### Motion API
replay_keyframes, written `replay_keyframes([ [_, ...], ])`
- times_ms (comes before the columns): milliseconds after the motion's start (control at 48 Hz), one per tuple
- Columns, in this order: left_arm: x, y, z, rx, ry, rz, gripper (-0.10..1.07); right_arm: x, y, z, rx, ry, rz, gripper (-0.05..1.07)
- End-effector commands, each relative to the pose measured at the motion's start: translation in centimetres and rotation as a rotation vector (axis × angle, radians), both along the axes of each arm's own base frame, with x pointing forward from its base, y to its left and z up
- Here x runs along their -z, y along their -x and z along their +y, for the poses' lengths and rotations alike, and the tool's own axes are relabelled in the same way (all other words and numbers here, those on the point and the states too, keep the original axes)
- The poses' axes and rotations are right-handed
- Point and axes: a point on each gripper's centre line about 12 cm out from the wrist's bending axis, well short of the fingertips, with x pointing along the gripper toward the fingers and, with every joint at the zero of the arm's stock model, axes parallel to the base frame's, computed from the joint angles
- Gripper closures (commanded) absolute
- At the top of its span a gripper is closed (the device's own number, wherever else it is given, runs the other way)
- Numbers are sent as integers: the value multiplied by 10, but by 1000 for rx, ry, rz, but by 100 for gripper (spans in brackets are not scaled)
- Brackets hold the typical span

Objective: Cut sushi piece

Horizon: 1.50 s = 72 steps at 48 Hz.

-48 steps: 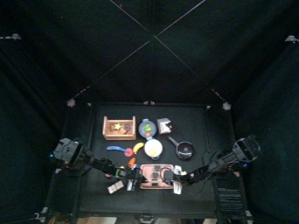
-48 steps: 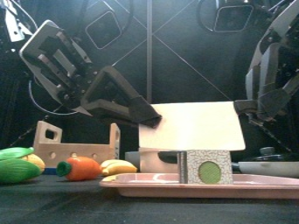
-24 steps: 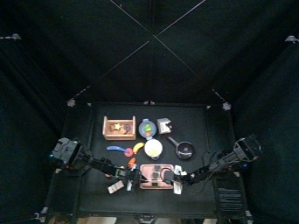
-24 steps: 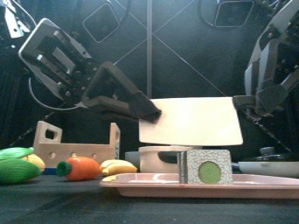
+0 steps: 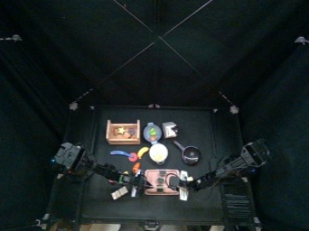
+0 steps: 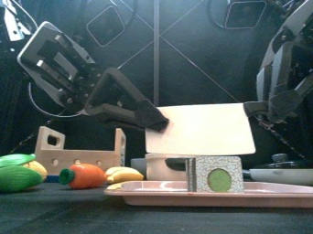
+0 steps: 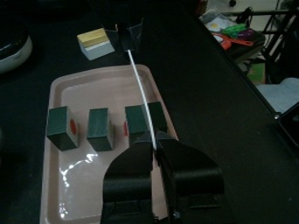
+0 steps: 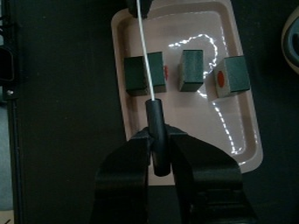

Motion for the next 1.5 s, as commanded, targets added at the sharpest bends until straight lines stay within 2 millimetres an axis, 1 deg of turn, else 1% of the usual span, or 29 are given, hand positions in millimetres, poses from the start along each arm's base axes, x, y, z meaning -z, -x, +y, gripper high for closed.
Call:
replay_keyframes([
  [0, -11, -7, -7, 14, 9, -40, 61, -12, -8, 0, 8, -13, -36, 53],
  [229, -10, -7, -7, 14, 8, -37, 61, -10, -7, 0, 13, -16, -28, 53],
  [604, -4, -6, -7, 14, 2, -19, 61, 3, -8, 1, 21, -11, 9, 53],
  [1292, -1, -5, -7, 14, -1, -10, 61, 0, -12, -1, 11, 5, -6, 53],
  [1479, -1, -4, -6, 15, -1, -8, 61, -2, -15, -5, 13, 17, -16, 53],
])
